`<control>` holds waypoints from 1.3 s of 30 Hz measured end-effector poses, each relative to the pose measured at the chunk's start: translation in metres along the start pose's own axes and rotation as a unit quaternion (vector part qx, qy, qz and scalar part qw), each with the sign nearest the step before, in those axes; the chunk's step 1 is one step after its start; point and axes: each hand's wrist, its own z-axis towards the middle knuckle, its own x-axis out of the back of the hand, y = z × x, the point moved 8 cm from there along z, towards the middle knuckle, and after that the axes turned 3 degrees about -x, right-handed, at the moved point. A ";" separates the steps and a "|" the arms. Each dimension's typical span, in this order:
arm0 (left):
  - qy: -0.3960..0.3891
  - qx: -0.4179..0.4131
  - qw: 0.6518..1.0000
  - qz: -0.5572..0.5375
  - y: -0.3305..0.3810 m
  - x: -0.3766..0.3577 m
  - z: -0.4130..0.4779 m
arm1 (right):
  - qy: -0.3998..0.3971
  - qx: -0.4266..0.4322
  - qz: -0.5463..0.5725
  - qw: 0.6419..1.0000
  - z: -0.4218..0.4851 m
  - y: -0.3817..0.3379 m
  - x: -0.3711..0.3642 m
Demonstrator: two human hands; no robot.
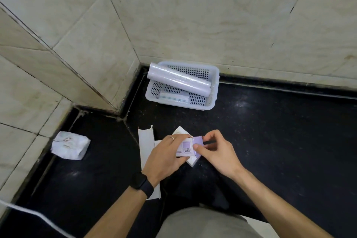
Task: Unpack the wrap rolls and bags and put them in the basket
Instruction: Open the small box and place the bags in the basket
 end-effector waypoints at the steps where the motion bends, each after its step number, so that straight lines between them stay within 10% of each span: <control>1: -0.003 0.005 1.000 0.000 0.000 -0.002 -0.001 | 0.009 0.002 -0.008 1.000 -0.001 -0.001 0.001; 14: 0.022 0.012 0.999 -0.024 0.018 -0.001 0.010 | 0.044 0.041 -0.075 0.995 -0.001 -0.010 0.023; 20: 0.038 0.042 0.990 -0.129 0.029 0.000 0.015 | 0.131 0.018 0.105 0.986 0.004 -0.011 0.075; 26: 0.076 -0.093 0.991 -0.063 0.064 0.001 0.015 | 0.112 -0.101 0.240 0.959 0.011 0.033 0.071; 39: 0.038 -0.071 0.997 -0.003 0.060 -0.002 0.022 | -0.057 -0.184 0.296 0.936 -0.009 0.030 0.023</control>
